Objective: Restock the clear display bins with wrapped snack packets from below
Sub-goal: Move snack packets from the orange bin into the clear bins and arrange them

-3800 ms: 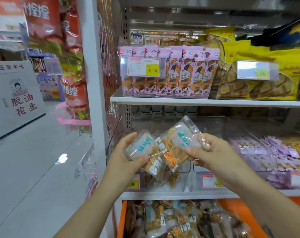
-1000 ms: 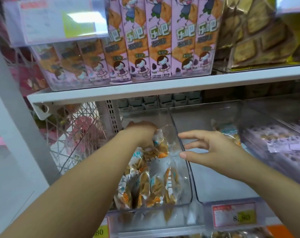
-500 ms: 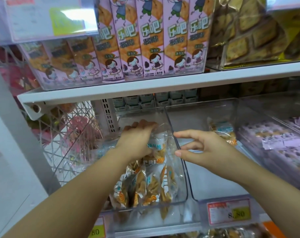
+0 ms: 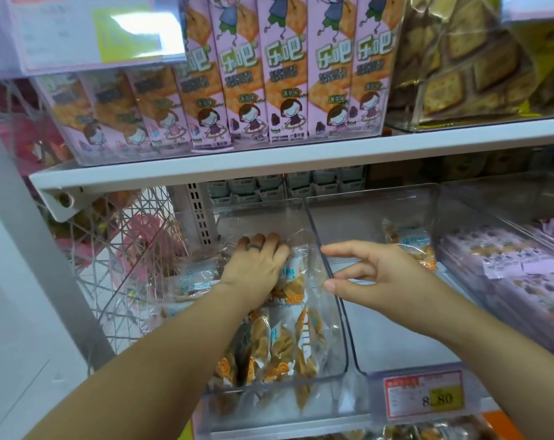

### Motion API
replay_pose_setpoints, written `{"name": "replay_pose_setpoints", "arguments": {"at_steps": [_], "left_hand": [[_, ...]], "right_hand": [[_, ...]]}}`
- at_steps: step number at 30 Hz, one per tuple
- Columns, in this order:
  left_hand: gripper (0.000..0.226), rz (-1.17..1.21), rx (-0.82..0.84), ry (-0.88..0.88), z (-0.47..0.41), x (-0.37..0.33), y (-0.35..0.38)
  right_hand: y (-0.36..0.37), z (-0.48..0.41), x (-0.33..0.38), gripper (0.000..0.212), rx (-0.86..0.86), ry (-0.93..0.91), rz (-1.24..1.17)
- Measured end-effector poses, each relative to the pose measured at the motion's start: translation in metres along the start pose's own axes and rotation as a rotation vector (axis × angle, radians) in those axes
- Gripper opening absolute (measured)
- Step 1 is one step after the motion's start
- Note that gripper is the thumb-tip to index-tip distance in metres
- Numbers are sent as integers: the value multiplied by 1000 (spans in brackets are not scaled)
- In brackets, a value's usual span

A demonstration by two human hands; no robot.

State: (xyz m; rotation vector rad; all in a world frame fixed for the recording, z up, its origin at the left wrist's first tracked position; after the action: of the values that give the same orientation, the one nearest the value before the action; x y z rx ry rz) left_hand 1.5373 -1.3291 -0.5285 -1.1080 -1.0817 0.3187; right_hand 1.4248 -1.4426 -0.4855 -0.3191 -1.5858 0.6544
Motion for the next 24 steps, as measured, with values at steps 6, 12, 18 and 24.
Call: {"name": "replay_pose_setpoints", "arguments": {"at_steps": [6,12,18,24], "left_hand": [[62,324,40,68,19,14,-19],[40,1026,267,338,61,-5,-31],[47,832,310,430,72,-37,-32],[23,549,188,426,69,-39,-43]], "right_hand": [[4,4,3,40,7,17,-6],[6,8,10,34,-28,55,44],[8,12,25,27,-49,57,151],[9,12,28,18,-49,69,172]]}}
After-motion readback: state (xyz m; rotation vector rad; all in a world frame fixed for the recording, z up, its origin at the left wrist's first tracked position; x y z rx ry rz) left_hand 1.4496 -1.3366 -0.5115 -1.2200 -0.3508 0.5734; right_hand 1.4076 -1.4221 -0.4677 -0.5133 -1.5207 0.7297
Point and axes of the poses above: each hand's wrist, its own z-axis away from the middle knuckle, its own y-axis out of the palm, x = y × z, the point moved 9 cm from there along -z, towards the middle knuckle, and after that the axes turned 13 degrees about x, right-handed, at the moved point
